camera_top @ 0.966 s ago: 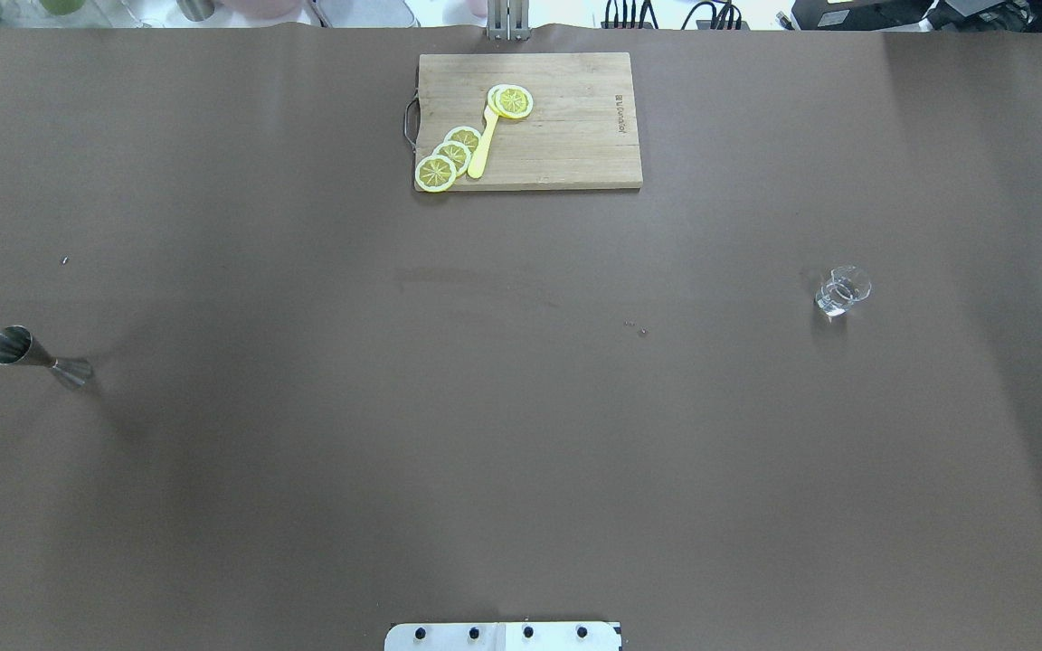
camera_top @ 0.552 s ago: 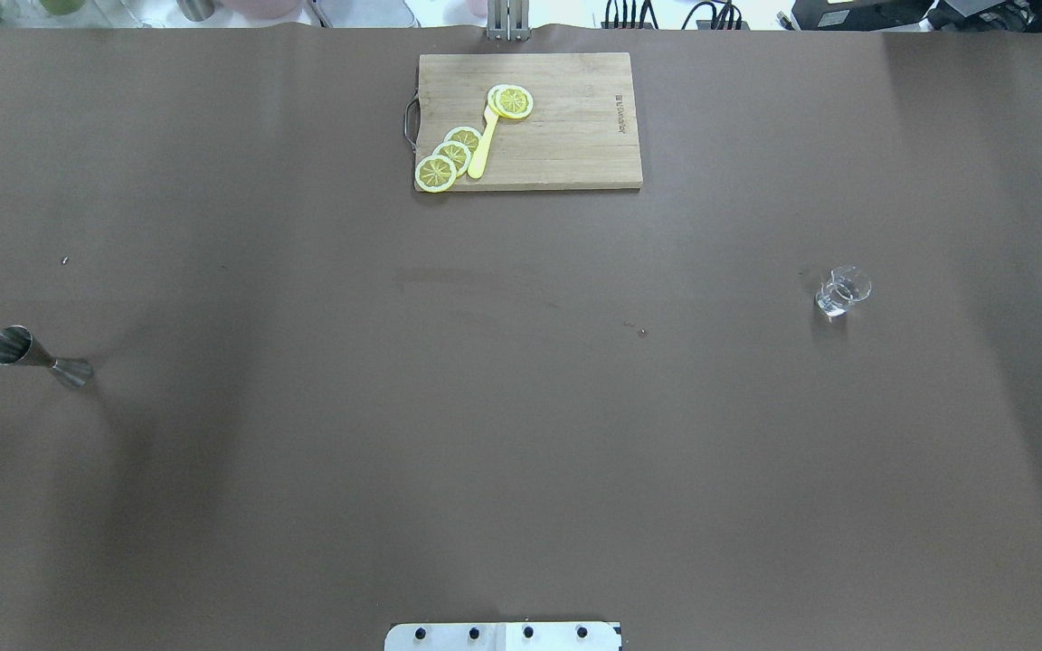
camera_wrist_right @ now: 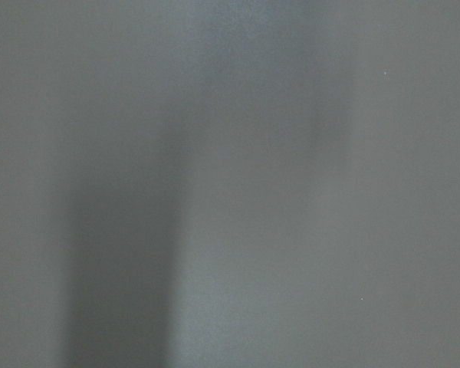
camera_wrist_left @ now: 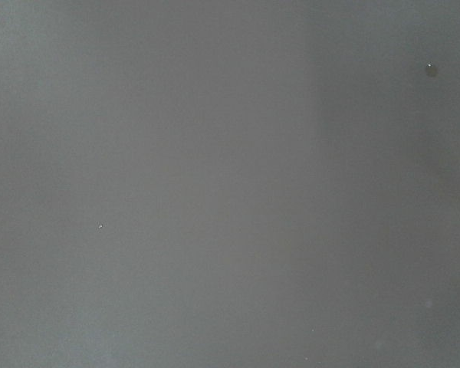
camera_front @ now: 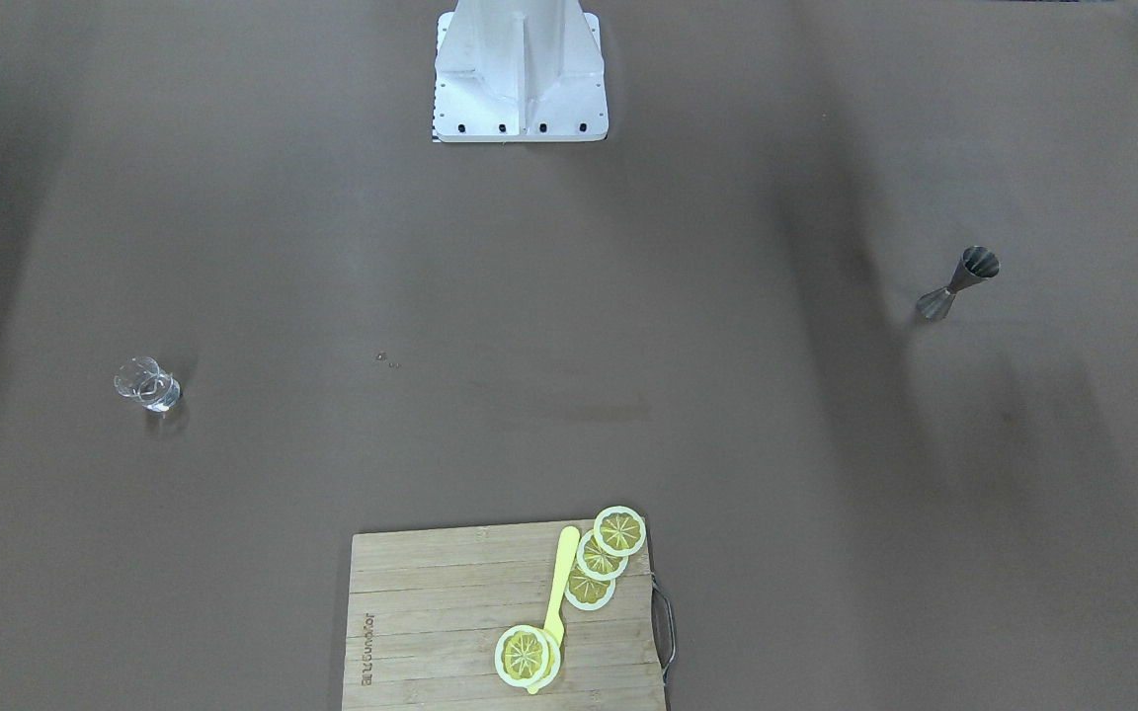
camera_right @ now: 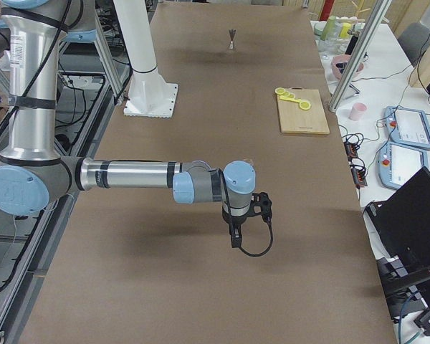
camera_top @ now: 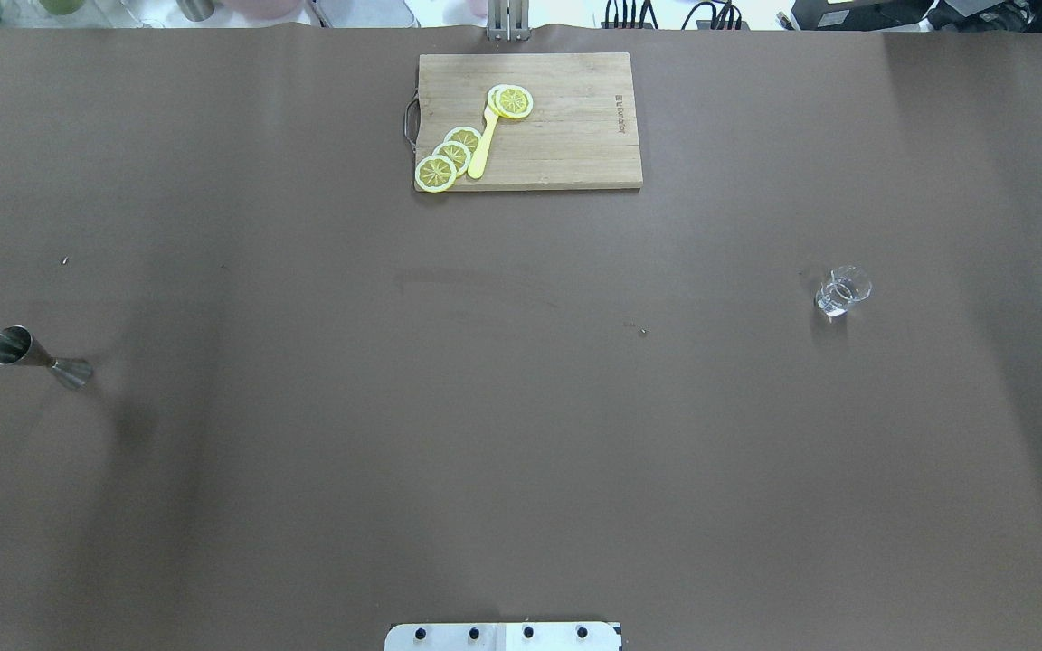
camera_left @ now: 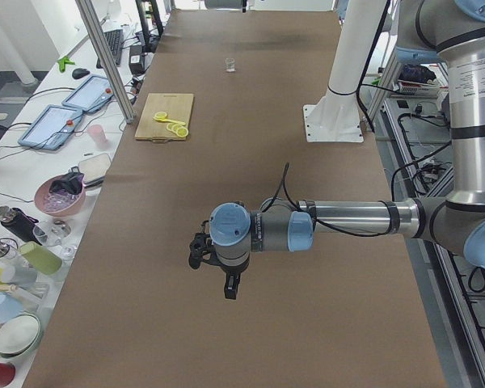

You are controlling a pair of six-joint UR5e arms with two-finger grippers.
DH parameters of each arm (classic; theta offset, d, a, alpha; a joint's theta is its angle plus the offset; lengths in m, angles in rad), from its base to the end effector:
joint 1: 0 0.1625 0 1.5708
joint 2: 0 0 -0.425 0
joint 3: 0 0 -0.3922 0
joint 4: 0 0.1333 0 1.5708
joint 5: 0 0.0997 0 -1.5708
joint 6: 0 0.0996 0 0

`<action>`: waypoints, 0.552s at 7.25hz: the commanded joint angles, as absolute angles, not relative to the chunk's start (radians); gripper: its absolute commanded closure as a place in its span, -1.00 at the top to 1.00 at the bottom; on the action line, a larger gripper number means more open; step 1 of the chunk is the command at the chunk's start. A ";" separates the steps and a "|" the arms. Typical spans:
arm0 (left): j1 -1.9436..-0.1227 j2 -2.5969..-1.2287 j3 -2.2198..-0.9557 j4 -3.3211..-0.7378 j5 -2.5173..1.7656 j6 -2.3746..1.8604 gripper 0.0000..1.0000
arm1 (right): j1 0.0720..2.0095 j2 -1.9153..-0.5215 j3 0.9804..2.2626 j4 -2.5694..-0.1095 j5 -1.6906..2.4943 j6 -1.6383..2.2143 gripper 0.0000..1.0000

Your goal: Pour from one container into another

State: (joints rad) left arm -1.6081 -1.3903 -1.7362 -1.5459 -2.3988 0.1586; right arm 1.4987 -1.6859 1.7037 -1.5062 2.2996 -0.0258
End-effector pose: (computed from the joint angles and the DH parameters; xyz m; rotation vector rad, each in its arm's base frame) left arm -0.0753 -0.4103 0.6578 0.0435 0.8279 0.0977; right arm 0.0345 -0.4525 0.6435 0.0619 -0.7305 -0.1235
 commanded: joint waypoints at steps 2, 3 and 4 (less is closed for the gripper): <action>-1.611 -1.388 -1.730 -1.543 -2.399 0.152 0.98 | 1.499 -1.686 1.703 -1.506 2.304 -0.021 1.00; -1.611 -1.390 -1.732 -1.543 -2.401 0.152 0.98 | 1.499 -1.686 1.703 -1.506 2.303 -0.026 1.00; -1.611 -1.390 -1.730 -1.543 -2.401 0.152 0.98 | 1.499 -1.686 1.703 -1.506 2.304 -0.026 1.00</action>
